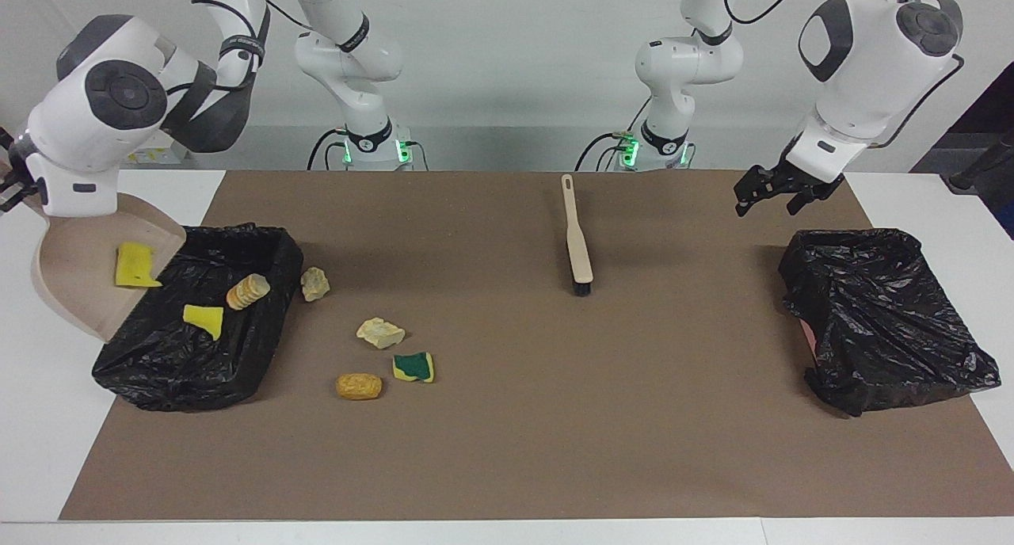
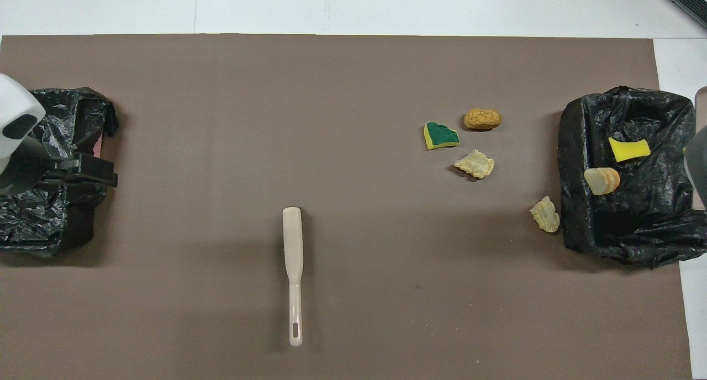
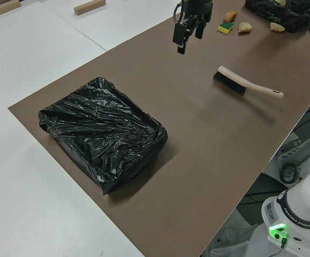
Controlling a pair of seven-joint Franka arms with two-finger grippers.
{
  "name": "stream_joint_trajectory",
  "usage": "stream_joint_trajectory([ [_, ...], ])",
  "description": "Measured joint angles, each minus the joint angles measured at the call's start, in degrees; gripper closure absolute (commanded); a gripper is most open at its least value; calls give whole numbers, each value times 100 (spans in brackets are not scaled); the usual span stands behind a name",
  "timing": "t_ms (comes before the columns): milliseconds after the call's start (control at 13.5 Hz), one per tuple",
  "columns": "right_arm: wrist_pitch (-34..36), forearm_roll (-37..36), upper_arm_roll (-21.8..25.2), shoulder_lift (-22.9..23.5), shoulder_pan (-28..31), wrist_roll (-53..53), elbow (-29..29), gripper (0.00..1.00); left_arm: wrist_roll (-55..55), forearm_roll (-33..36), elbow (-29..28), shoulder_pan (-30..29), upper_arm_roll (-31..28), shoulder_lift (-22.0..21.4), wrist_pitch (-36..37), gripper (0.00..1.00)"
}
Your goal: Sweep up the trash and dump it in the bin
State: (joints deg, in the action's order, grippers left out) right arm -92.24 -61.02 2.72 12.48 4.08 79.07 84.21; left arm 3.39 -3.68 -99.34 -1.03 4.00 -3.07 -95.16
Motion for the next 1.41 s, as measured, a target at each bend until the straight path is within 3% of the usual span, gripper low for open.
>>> stream_joint_trajectory([
  [297,1,-356,-7,-9,-223,60,52,100,7,0,418,-39,-20,-239,379,0],
  [892,0,-675,-9,-87,-354,97,153,100,16,0,459,-40,29,-339,589,0],
  [1189,0,-664,-42,-91,-395,97,153,100,16,0,460,-40,30,-373,619,0],
  [1412,1,-149,-212,-136,-448,75,141,100,16,0,460,-42,21,-384,625,0],
])
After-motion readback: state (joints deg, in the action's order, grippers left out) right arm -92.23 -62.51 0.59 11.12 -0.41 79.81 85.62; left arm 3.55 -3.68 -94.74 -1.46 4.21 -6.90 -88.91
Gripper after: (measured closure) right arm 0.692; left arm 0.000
